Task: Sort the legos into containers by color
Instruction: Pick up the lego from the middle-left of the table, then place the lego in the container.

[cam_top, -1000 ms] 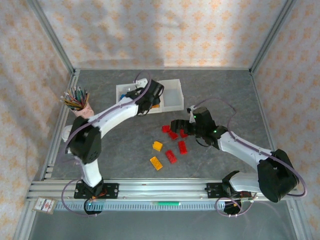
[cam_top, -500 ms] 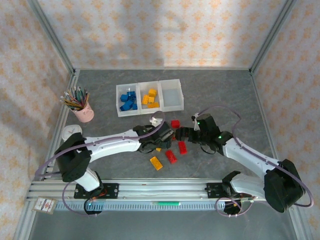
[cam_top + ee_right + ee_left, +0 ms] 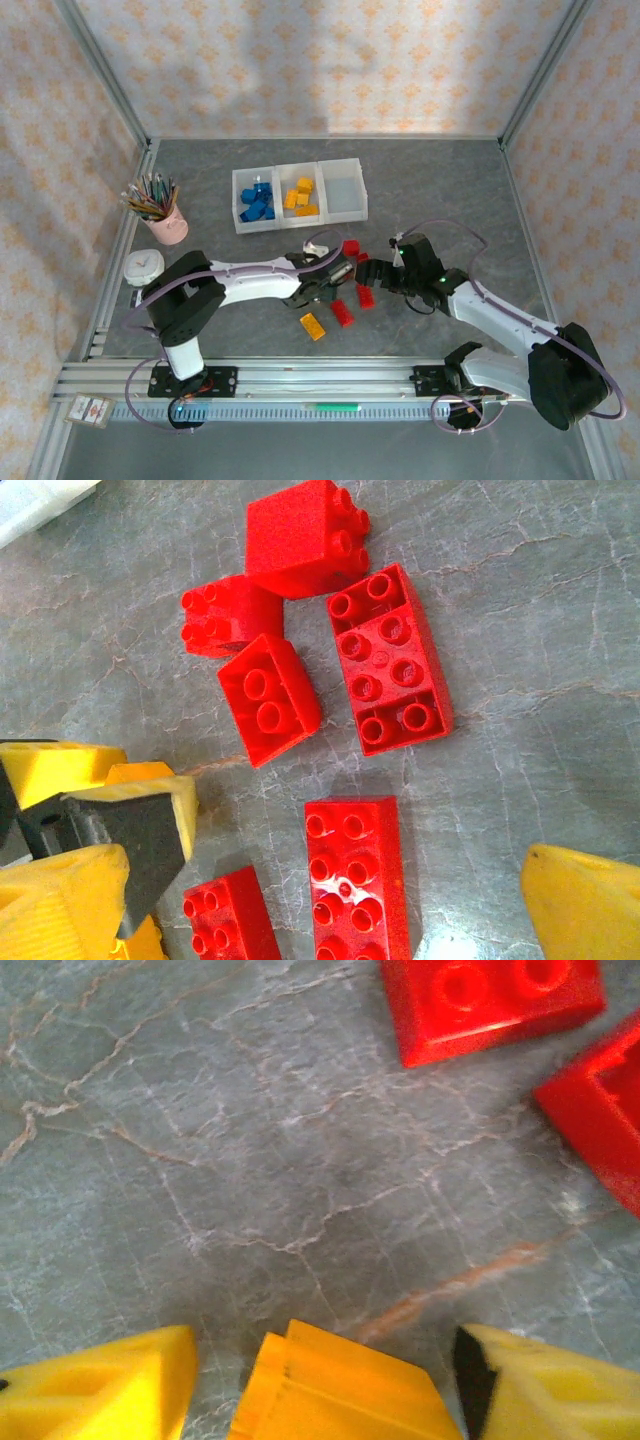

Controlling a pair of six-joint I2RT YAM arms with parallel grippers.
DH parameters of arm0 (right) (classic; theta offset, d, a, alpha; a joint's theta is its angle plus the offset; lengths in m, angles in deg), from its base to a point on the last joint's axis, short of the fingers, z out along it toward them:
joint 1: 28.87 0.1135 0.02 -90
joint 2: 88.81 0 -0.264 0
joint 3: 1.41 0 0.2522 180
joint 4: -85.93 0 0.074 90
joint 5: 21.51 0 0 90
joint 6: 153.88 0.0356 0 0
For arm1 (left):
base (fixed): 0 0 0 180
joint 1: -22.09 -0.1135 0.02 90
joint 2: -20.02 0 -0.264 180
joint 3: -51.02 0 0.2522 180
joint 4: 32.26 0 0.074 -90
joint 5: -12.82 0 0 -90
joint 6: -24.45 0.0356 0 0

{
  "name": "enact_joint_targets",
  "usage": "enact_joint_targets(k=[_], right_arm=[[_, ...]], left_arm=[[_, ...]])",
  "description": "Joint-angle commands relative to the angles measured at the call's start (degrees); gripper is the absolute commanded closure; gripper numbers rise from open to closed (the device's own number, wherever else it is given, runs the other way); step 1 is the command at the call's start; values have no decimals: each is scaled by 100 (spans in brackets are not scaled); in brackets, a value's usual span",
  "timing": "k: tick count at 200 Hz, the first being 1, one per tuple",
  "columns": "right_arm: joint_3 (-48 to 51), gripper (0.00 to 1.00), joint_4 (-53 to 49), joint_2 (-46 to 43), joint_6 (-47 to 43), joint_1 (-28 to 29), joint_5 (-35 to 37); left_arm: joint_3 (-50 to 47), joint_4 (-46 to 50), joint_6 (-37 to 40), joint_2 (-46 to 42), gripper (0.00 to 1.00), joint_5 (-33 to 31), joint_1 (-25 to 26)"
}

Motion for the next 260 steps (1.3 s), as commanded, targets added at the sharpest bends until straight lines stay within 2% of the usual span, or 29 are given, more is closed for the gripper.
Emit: enact_joint_targets(k=[1, 36, 72, 99, 142, 185, 198, 223, 240, 260], right_arm=[[23, 0, 65, -113, -4, -27, 20], [-107, 0, 26, -126, -92, -27, 6], [-383, 0, 21, -163, -186, -27, 159], [-617, 0, 302, 11, -121, -27, 274], [-883, 0, 805, 439, -122, -31, 648], [-1049, 0, 1026, 927, -277, -36, 748], [-1118, 0, 979, 1016, -345, -36, 771], [-1225, 0, 853, 1046, -483, -36, 736], [-1258, 0, 754, 1010, -557, -36, 679], [-1360, 0, 488, 1002, -633, -5, 578]], left_arm=[[-113, -97, -25, 2, 41, -155, -63], [-191, -192, 18, -254, 59, -84, -112], [138, 173, -25, -708, 63, -441, -379], [805, 321, 71, -785, 63, -812, -837], [2161, 171, 287, 43, 63, -1223, -1731], [3415, 70, 540, 1398, 62, -1105, -2275], [3733, 56, 618, 1674, 59, -1066, -2335], [4223, 350, 655, 1953, 47, -1118, -2421], [4183, 398, 682, 1745, 38, -1038, -2413], [3658, 181, 675, 1124, 31, -830, -2401]])
